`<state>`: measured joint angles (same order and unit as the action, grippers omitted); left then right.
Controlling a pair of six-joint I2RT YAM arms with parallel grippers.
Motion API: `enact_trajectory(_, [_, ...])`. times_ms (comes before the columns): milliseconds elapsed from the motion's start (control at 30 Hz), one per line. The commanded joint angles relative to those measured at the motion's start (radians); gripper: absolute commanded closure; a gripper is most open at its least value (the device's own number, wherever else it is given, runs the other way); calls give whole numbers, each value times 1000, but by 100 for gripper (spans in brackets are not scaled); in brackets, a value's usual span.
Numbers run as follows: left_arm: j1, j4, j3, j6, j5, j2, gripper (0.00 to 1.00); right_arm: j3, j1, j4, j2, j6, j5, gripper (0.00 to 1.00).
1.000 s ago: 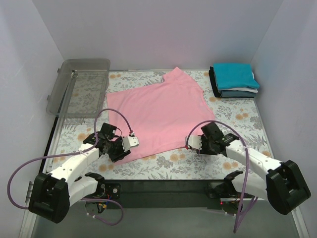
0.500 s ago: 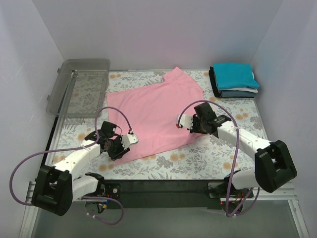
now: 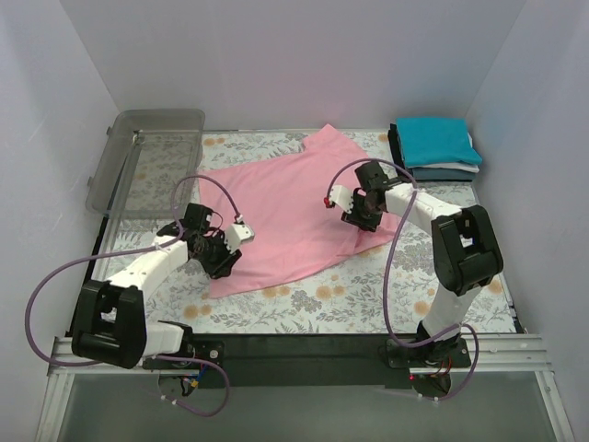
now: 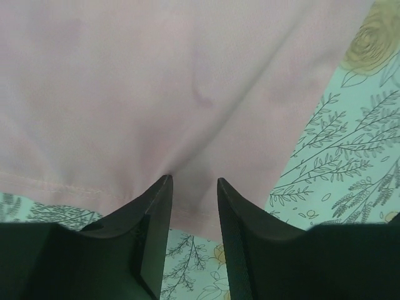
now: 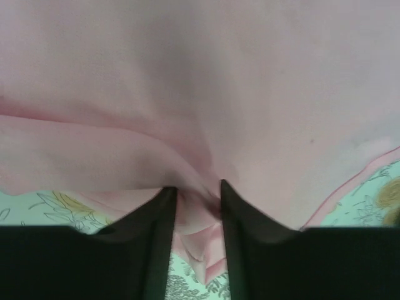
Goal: Fold and stack the t-shirts
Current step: Flatten the tshirt out
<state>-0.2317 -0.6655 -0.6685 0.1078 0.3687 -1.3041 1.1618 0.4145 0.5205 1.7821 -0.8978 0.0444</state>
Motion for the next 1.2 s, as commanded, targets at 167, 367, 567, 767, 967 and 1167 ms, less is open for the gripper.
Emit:
enact_trajectory(167, [-212, 136, -200, -180, 173, 101, 62, 194, -184, 349, -58, 45, 282, 42])
enact_trajectory(367, [-507, 418, -282, -293, 14, -93, 62, 249, -282, 457, 10, 85, 411, 51])
enact_trajectory(567, [-668, 518, -437, -410, -97, -381, 65, 372, -306, 454, 143, 218, 500, 52])
enact_trajectory(767, [-712, 579, -568, -494, -215, -547, 63, 490, -307, 441, 260, 298, 575, 49])
enact_trajectory(967, [-744, 621, -603, -507, -228, -609, 64, 521, -309, 441, 316, 330, 618, 49])
enact_trajectory(1167, [-771, 655, -599, -499, -231, -629, 67, 519, -307, 441, 352, 350, 640, 50])
